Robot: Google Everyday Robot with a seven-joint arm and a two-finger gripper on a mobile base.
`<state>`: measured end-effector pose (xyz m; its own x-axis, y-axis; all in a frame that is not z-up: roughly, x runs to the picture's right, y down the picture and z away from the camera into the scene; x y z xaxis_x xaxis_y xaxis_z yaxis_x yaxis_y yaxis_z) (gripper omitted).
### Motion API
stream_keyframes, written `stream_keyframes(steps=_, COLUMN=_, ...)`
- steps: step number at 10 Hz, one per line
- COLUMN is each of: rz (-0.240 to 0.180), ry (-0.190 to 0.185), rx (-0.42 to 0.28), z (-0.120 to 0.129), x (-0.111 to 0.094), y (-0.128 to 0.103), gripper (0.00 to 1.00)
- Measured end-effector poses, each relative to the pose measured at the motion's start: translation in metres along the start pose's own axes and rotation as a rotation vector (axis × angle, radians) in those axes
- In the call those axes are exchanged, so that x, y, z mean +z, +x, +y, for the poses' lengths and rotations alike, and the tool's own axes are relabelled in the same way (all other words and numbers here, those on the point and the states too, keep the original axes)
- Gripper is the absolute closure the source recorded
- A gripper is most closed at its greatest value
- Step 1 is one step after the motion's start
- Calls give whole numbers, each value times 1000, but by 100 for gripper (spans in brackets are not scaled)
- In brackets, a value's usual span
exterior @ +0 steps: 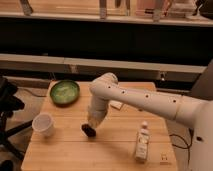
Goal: Knock the eraser over
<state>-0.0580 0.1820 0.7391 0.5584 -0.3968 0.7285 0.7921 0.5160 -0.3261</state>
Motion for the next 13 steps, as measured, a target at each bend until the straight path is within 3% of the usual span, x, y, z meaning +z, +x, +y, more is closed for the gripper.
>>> stream_keyframes(steps=13, rz=-17, ry=-12, rx=9, z=-15, x=-5, y=-1, gripper=100)
